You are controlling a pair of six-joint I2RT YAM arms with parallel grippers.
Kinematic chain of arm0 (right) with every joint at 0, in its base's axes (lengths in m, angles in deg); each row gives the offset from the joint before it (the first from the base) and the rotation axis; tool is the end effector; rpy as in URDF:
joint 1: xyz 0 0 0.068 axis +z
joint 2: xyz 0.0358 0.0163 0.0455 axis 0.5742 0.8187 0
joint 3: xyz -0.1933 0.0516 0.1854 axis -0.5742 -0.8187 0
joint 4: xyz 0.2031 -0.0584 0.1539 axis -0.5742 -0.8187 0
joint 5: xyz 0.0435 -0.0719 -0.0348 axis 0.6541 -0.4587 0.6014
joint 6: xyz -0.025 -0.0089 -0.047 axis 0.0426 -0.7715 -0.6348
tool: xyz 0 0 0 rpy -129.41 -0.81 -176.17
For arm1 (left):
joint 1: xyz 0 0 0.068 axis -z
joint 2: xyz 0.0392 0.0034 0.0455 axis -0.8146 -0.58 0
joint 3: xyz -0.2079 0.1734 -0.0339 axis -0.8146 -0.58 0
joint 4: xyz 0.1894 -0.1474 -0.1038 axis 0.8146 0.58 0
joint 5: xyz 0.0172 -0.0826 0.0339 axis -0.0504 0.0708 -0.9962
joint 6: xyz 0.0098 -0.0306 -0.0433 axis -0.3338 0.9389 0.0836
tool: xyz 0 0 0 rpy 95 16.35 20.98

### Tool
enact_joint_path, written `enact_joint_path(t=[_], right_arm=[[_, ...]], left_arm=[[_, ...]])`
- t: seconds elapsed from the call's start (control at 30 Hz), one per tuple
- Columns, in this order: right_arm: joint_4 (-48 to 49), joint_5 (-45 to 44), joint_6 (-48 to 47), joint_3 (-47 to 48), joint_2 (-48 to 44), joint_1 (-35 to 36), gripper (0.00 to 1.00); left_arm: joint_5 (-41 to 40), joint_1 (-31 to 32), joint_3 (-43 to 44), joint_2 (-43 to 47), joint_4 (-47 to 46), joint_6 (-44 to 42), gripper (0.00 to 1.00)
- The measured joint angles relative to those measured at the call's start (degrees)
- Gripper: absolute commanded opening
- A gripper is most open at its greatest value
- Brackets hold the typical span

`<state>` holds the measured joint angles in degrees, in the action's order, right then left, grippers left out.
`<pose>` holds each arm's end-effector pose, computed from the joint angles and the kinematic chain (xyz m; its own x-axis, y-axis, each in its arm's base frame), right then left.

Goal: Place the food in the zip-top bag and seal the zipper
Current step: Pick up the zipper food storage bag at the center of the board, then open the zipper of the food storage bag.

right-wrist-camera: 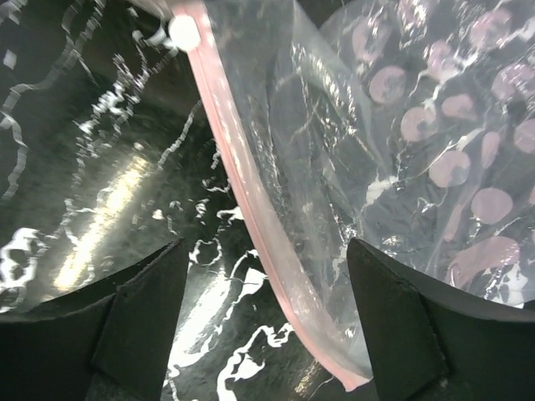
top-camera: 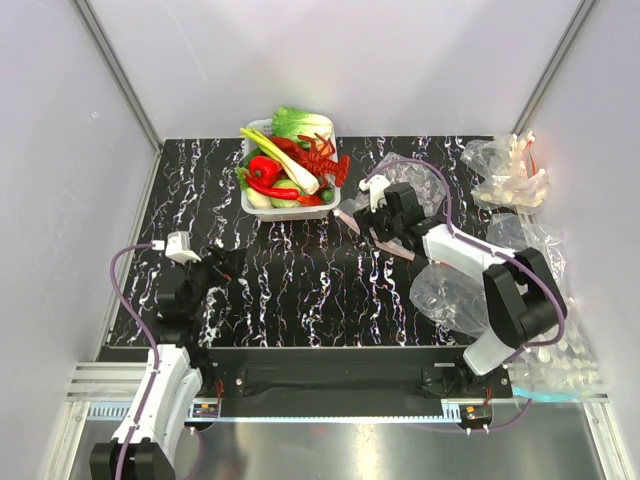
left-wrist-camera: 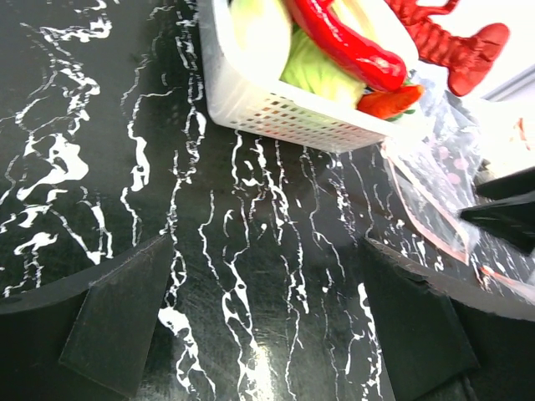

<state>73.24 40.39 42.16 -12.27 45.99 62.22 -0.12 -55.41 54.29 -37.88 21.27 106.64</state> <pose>0.3061 0.1593 0.2209 -0.4543 -0.4282 -0.7812 -0.5806 0.8074 -0.1050 0.1492 -0.0074 0.1944 -0.2779 -0.5099 -0.8141 0.1248 0.8211 -0.5569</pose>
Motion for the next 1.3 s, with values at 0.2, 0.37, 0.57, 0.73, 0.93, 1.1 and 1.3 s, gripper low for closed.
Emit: enact_joint_path(t=[0.2,0.37,0.57,0.73,0.93,1.1,1.3], right_arm=[[-0.5,-1.0,-2.3,1.3,5.4,0.3,0.8],[-0.7,-3.5,-3.8,2.3,8.5,1.3,0.34],[-1.2,-5.4,-2.2,3.4,10.0,1.6,0.0],[-3.7,-4.3,3.5,3.3,5.5,1.7,0.0],[-6.1,0.1,13.8,3.0,-0.3,2.8,0.0],[-5.6,4.5,22.7,0.3,-5.3,4.9,0.0],[-4.2,5.9,30.1,-0.2,-9.1,9.5,0.0]], left_arm=[[1.6,0.0,0.0,-1.2,-1.7,0.4,0.99],[2.1,0.1,0.0,-1.9,-1.9,0.6,0.99],[2.1,1.5,0.0,-3.8,-2.6,0.8,0.99],[1.2,6.3,0.3,-8.7,-2.8,0.6,0.99],[-1.2,17.6,3.2,-12.5,-3.2,-1.0,0.99],[-1.1,19.3,4.7,-15.6,-5.6,-0.4,0.99],[-2.1,19.4,5.0,-14.1,-5.9,3.1,0.99]])
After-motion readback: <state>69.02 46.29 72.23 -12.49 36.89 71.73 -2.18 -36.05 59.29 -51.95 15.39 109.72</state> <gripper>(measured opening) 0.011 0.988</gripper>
